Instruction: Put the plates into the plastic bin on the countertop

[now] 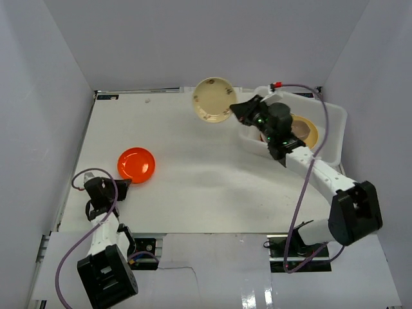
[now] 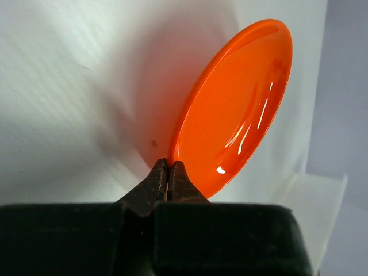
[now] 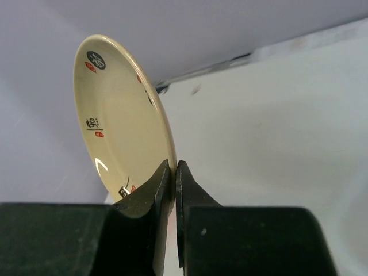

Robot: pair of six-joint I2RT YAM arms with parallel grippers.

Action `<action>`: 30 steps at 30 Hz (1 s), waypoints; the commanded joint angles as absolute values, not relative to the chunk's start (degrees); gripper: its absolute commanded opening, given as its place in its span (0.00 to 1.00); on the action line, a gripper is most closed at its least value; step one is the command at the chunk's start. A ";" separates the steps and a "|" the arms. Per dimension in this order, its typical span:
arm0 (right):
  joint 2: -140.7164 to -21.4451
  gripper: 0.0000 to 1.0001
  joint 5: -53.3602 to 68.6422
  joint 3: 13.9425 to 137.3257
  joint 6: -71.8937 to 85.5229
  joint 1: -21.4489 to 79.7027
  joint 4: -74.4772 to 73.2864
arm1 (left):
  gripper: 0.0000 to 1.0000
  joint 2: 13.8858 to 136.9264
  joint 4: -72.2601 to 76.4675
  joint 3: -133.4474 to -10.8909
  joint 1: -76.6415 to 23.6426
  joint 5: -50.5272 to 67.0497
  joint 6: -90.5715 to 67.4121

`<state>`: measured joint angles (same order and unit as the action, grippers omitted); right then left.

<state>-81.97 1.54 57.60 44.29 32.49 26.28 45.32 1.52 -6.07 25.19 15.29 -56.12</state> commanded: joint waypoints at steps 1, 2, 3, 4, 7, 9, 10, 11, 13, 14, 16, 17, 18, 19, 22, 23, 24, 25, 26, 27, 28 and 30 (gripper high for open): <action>-75.07 0.08 1.05 56.35 34.92 21.56 15.40 | 0.00 44.65 5.10 -12.81 25.31 29.60 -52.91; -73.58 0.08 1.40 55.29 34.20 18.84 12.68 | 0.00 44.56 5.10 -13.96 25.23 31.36 -53.43; -70.52 0.08 1.41 52.76 33.67 13.41 11.44 | 0.00 44.73 5.27 -15.02 25.05 34.60 -53.87; -69.01 0.08 1.15 51.26 33.49 10.84 10.47 | 0.00 44.82 5.27 -17.20 23.74 35.76 -54.14; -66.19 0.08 2.72 48.08 32.08 2.21 6.78 | 0.00 45.88 5.27 -20.91 19.10 38.22 -54.75; -67.14 0.08 2.90 48.51 29.28 -1.47 2.32 | 0.00 46.84 5.36 -24.77 16.27 38.58 -55.02; -67.67 0.08 2.81 50.08 28.48 -2.10 0.37 | 0.00 47.98 5.27 -26.09 13.30 38.50 -55.02; -67.85 0.08 2.38 50.45 27.78 -2.81 -1.56 | 0.00 48.68 5.27 -28.63 11.62 38.32 -55.02; -66.80 0.08 0.71 49.23 26.63 -4.30 -3.86 | 0.00 50.00 5.36 -30.66 5.75 36.92 -55.28; -66.54 0.08 0.44 48.78 26.28 -4.92 -4.74 | 0.00 51.05 5.36 -31.54 3.71 34.83 -55.54; -65.83 0.08 -2.35 47.73 25.23 -5.62 -6.50 | 0.00 52.64 5.97 -34.35 -3.46 33.06 -55.90; -65.66 0.08 -3.33 46.33 24.96 -5.80 -6.50 | 0.00 55.26 6.15 -35.58 -5.52 31.92 -55.90; -66.00 0.08 -3.95 45.88 24.70 -6.15 -6.59 | 0.00 56.68 6.24 -38.64 -7.54 31.56 -55.90; -66.35 0.08 -4.91 45.44 24.70 -6.41 -6.50 | 0.00 59.82 6.24 -40.24 -11.47 31.20 -55.72; -67.67 0.08 -5.80 46.75 24.87 -7.12 -6.94 | 0.00 65.02 5.89 -47.44 -18.34 29.79 -55.37; -68.20 0.08 -6.50 47.98 24.87 -7.29 -6.94 | 0.00 68.35 5.63 -49.11 -19.85 29.19 -55.46; -68.55 0.08 -7.98 48.77 24.70 -7.29 -7.03 | 0.00 70.12 5.36 -52.70 -21.34 28.66 -55.37; -69.16 0.08 -8.26 49.74 24.00 -7.64 -7.81 | 0.00 71.79 5.10 -54.47 -24.23 28.13 -55.46; -70.82 0.08 -8.35 51.57 23.73 -7.82 -8.52 | 0.00 73.55 5.01 -56.15 -25.56 27.69 -55.55; -71.45 0.08 -7.57 52.20 23.47 -8.00 -9.05 | 0.00 76.96 4.84 -59.73 -28.36 26.55 -55.46; -72.15 0.11 -6.60 52.47 23.21 -8.17 -9.31 | 0.00 78.65 4.66 -61.59 -29.78 25.50 -55.20; -73.56 0.30 -4.84 53.17 23.12 -8.35 -9.49 | 0.00 84.69 3.26 -65.55 -31.89 24.09 -54.76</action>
